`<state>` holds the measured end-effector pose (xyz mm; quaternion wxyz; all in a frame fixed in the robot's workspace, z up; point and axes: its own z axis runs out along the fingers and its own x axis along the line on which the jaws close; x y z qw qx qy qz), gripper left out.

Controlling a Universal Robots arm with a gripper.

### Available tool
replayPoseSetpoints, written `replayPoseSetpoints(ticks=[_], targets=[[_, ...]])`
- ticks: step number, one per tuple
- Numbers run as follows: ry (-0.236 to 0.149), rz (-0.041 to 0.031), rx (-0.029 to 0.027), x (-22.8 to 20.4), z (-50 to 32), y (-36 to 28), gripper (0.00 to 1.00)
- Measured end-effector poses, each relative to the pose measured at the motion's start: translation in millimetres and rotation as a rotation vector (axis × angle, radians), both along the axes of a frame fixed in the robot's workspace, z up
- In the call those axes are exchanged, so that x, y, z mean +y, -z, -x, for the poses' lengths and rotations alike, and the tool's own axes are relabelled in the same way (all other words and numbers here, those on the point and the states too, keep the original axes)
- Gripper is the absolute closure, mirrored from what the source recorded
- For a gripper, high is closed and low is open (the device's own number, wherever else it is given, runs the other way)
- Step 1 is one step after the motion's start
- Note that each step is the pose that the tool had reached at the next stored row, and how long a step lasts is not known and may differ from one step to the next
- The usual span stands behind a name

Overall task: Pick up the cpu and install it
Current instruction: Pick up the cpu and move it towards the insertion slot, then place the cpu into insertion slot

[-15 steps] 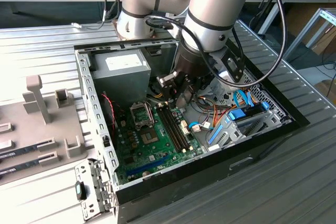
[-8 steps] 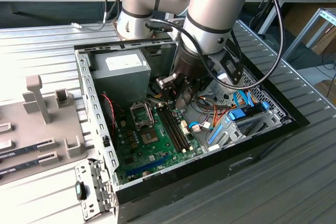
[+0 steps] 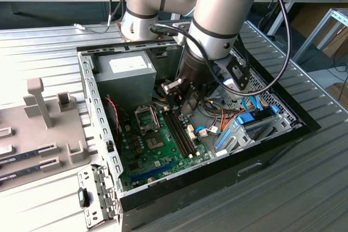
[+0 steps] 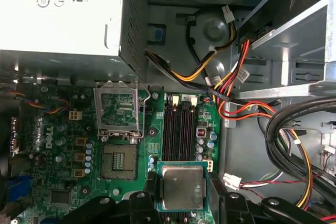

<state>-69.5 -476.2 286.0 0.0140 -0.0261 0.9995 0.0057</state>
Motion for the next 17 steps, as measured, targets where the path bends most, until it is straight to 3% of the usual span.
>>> replayPoseSetpoints(ticks=[17], targets=[[0.0, -0.0003, -0.0002, 0.0, 2.8, 4.9, 0.53]])
